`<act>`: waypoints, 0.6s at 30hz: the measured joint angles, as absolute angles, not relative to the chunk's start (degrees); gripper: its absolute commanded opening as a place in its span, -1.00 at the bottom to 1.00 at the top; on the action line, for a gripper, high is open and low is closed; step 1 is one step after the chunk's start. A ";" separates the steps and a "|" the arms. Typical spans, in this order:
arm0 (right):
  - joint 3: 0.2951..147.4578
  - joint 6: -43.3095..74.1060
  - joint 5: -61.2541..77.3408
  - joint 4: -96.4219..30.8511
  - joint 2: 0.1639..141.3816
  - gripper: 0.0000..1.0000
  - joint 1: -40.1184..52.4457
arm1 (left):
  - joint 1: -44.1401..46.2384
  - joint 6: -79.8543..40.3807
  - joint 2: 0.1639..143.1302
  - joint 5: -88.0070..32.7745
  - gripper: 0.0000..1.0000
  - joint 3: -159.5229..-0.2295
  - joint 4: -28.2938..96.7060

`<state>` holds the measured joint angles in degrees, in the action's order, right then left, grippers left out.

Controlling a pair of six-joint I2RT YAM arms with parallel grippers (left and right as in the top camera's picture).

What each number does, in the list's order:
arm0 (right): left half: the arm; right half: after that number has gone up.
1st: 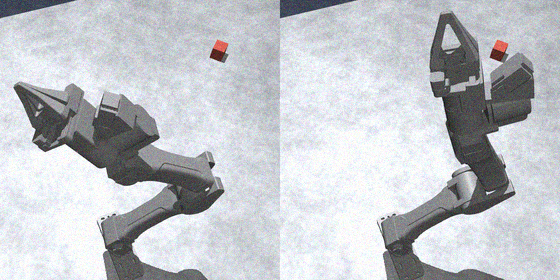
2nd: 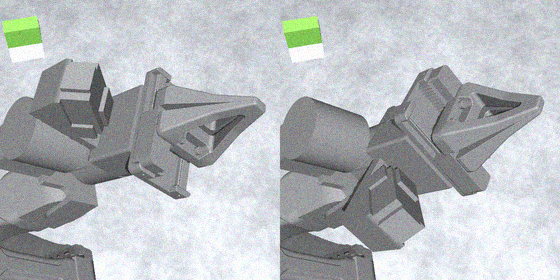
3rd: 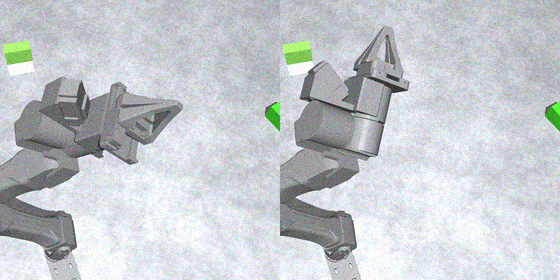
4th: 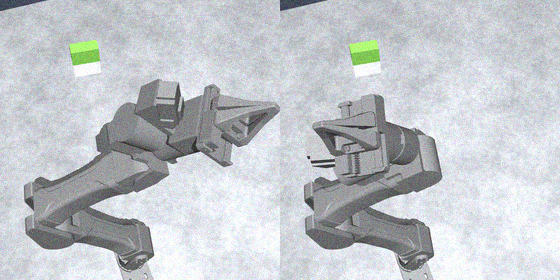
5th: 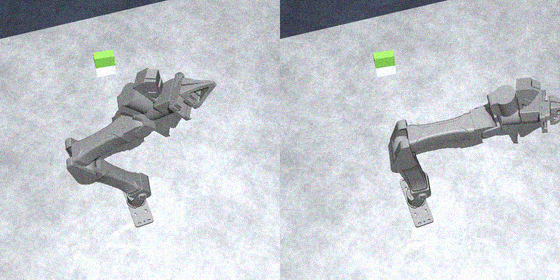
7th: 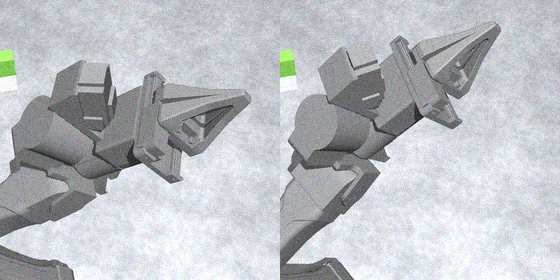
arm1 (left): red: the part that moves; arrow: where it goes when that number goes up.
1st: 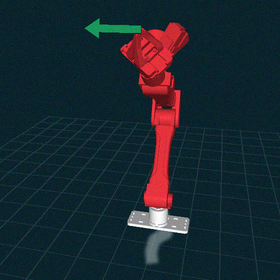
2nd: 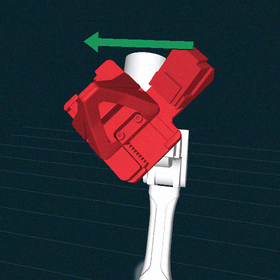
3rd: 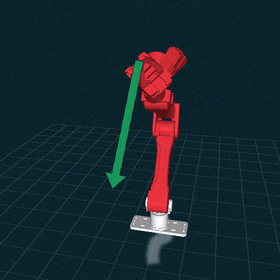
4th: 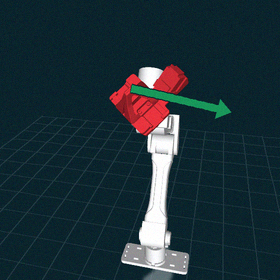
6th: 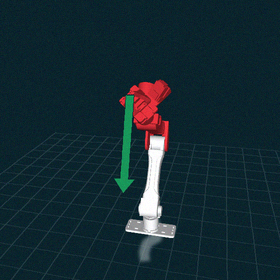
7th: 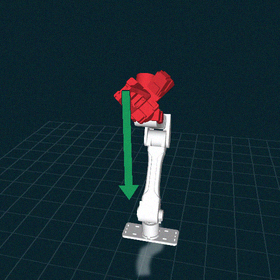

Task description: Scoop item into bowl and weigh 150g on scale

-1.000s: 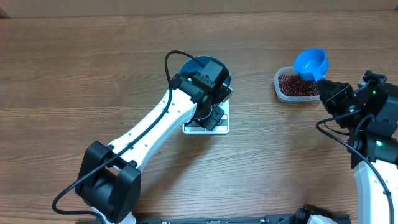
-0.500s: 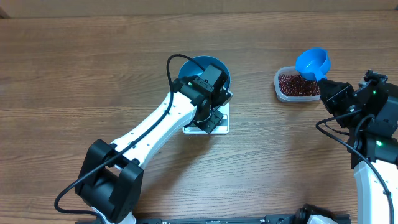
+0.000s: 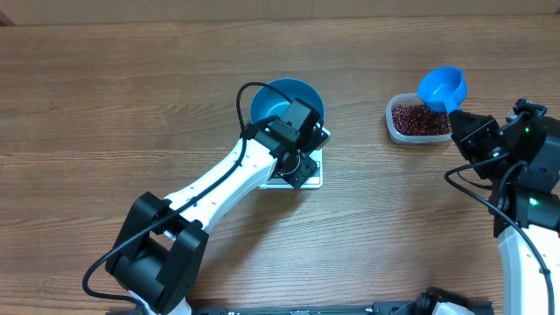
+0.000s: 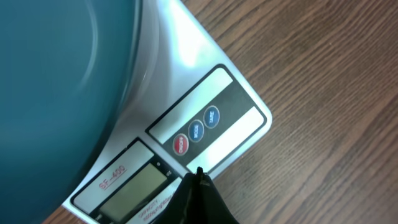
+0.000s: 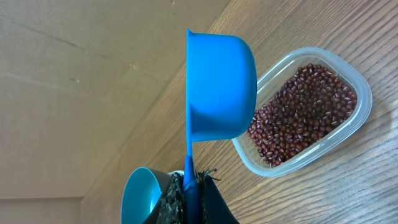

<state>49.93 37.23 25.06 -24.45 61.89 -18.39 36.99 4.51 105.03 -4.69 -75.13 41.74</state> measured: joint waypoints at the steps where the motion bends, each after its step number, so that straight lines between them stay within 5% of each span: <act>1: 49.93 37.23 25.04 -24.47 61.87 -0.93 -18.39 | 37.06 4.58 105.03 -4.67 -0.91 -74.81 41.08; 18: 49.93 37.26 24.64 -24.29 61.89 -0.93 -18.39 | 37.15 5.04 105.03 -4.73 -0.91 -74.54 39.90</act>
